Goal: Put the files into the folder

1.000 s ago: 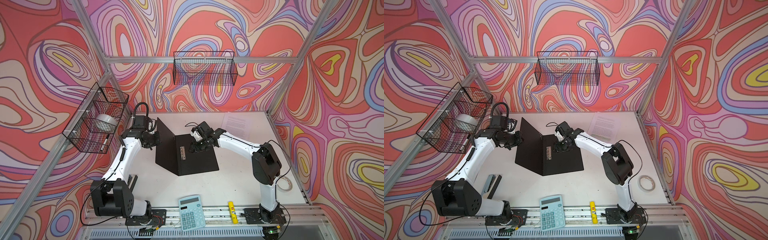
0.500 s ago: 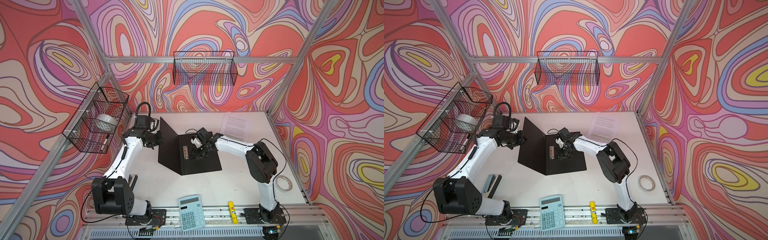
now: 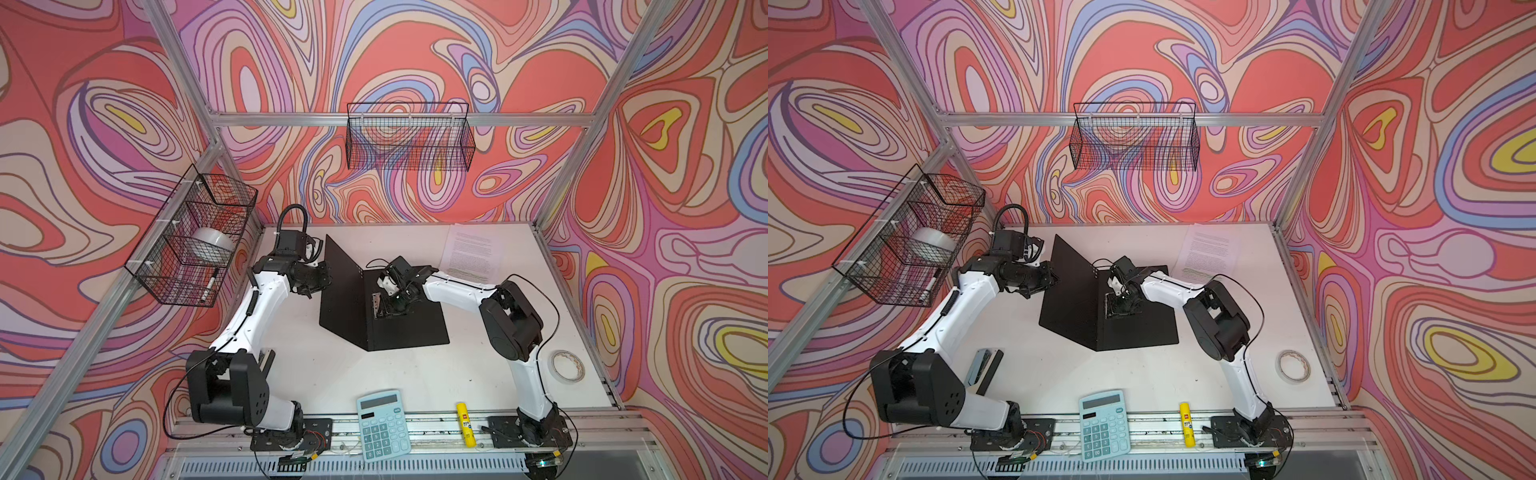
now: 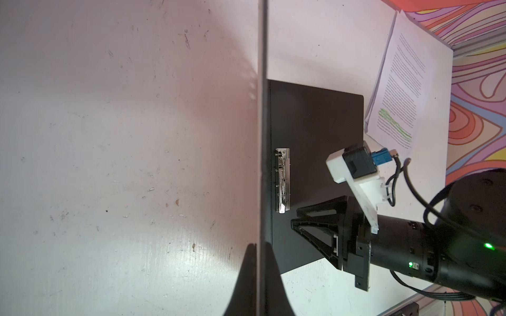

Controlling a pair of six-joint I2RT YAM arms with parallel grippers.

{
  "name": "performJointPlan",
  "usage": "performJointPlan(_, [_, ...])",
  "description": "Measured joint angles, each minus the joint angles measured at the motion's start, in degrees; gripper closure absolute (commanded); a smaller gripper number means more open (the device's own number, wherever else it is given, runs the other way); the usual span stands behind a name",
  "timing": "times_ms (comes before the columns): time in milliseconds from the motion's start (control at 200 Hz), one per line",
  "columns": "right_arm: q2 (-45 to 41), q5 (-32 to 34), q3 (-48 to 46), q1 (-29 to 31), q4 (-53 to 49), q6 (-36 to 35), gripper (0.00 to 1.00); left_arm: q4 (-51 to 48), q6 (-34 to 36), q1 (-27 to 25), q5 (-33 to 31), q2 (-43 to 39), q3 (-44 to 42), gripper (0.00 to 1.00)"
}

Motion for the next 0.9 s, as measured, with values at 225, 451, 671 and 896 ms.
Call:
performJointPlan(225, [2.5,0.0,2.8,0.0,-0.3,-0.2,0.78,0.0,-0.2,0.0,0.2,0.0,0.0,1.00])
performJointPlan(451, [3.6,0.0,3.5,0.4,-1.4,-0.3,0.80,0.1,-0.7,0.0,0.6,0.0,0.0,1.00])
performJointPlan(671, [3.9,0.0,4.3,0.5,-1.8,-0.7,0.82,0.2,-0.8,0.0,0.7,0.0,0.0,1.00])
performJointPlan(896, [5.6,-0.3,5.4,0.5,-2.3,-1.2,0.88,0.2,-0.9,0.0,1.0,-0.1,0.0,1.00])
